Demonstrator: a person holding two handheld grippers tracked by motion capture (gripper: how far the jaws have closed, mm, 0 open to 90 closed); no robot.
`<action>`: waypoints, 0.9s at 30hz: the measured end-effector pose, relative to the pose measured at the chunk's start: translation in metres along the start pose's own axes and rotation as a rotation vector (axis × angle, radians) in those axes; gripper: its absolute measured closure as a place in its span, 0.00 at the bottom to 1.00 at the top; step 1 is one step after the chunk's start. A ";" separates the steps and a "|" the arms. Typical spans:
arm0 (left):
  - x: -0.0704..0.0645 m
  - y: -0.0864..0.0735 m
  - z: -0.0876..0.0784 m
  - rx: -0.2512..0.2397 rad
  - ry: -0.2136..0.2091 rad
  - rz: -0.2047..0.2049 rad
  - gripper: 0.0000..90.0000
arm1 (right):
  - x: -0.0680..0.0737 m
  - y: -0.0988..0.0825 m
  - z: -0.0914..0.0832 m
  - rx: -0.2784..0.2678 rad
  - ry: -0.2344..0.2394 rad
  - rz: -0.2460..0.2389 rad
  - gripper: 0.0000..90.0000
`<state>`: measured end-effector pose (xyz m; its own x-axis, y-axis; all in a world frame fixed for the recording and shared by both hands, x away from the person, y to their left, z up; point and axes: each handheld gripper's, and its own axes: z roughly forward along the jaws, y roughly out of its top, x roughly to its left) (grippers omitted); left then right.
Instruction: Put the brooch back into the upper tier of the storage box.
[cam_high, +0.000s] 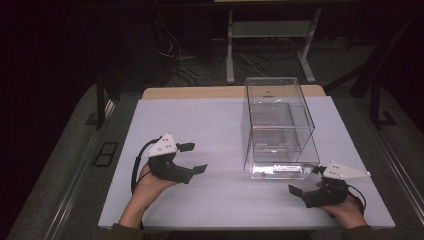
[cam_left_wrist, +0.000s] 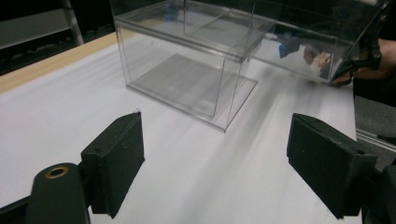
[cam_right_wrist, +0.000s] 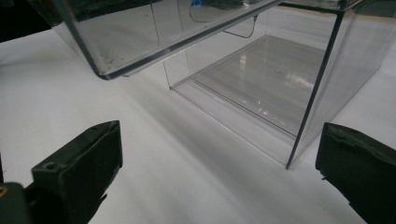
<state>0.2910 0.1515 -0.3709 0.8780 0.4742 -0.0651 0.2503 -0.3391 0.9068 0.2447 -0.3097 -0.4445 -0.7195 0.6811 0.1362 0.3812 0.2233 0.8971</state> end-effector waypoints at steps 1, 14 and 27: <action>0.000 -0.003 0.000 0.003 0.001 -0.005 0.19 | 0.000 0.000 0.000 0.000 0.001 0.002 0.00; -0.001 -0.038 -0.001 0.021 0.033 -0.041 0.15 | 0.000 0.000 0.000 -0.002 -0.002 -0.002 0.00; 0.000 -0.062 -0.002 0.021 0.081 -0.051 0.04 | 0.000 0.000 -0.001 -0.001 -0.001 -0.005 0.00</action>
<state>0.2749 0.1743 -0.4259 0.8282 0.5552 -0.0758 0.3026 -0.3293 0.8944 0.2440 -0.3103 -0.4439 -0.7203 0.6810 0.1315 0.3771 0.2255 0.8983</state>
